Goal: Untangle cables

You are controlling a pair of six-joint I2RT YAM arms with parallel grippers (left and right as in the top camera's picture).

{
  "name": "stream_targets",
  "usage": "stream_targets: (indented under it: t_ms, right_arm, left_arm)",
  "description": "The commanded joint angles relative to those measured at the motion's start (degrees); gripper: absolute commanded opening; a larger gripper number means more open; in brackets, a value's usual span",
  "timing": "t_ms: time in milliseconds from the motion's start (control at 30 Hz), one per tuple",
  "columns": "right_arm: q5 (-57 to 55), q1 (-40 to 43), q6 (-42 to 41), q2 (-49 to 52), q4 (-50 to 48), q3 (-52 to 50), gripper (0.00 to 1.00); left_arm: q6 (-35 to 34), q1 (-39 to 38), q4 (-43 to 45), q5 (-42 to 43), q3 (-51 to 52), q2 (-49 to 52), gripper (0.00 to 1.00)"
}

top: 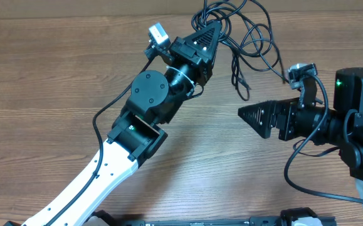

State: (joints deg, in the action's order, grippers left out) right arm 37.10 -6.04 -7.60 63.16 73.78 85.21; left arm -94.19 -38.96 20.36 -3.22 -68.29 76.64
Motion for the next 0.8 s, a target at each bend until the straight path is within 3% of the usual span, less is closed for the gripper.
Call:
stream_targets:
  t_ms: [0, 67, 200, 267, 467, 767]
  right_arm:
    - [-7.65, -0.09, -5.01, -0.90, -0.09, 0.31, 0.96]
    - [-11.21, -0.09, -7.96, -0.92, -0.09, 0.31, 0.96]
    - [-17.68, -0.09, -13.66, -0.92, -0.07, 0.31, 0.96]
    - [-20.41, -0.09, -16.61, -0.92, -0.13, 0.31, 0.96]
    - [-20.57, -0.09, -16.90, -0.92, -1.07, 0.31, 0.96]
    - [-24.94, -0.09, -15.98, -0.79, -0.63, 0.31, 0.99]
  left_arm:
    - [4.26, 0.04, 0.68, 0.94, -1.62, -0.42, 0.04]
    - [6.12, 0.04, 0.57, 2.16, -1.62, -0.42, 0.04]
    - [16.22, 0.04, 0.20, 7.65, -1.62, -0.42, 0.04]
    - [26.49, 0.04, -1.38, 12.81, -1.62, -0.42, 0.04]
    - [47.50, 0.04, -8.20, 25.83, -1.62, -0.39, 0.04]
    - [49.79, 0.04, -6.47, 35.95, -1.62, -0.42, 0.04]
